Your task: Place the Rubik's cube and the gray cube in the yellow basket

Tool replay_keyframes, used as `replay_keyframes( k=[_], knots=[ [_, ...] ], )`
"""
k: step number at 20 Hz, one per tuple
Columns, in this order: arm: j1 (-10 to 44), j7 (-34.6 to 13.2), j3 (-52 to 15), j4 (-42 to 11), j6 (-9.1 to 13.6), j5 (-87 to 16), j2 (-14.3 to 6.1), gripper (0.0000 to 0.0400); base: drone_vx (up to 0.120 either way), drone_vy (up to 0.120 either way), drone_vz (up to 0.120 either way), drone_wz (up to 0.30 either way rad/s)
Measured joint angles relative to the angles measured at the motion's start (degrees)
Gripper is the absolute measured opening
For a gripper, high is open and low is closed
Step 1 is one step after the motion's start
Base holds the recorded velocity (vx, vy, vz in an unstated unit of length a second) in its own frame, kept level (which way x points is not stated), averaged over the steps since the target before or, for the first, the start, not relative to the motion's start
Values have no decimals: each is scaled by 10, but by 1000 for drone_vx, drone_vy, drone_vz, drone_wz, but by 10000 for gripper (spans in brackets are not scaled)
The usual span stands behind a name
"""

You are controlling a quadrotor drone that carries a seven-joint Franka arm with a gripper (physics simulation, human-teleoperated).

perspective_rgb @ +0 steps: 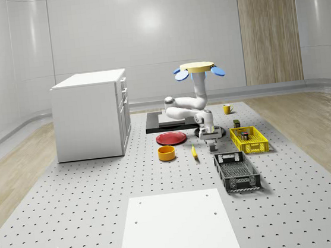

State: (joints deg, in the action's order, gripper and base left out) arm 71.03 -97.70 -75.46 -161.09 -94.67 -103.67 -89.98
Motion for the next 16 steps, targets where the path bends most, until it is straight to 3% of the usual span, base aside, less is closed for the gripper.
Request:
replay_keyframes(
  k=[7,15,16],
  knots=[
    [8,-1,44,12,-16,-41,2,400,0,0,0,0],
    [11,0,60,17,-18,-57,6,400,0,0,0,0],
    [10,0,60,17,-18,-58,7,377,0,0,0,0]
  ],
)
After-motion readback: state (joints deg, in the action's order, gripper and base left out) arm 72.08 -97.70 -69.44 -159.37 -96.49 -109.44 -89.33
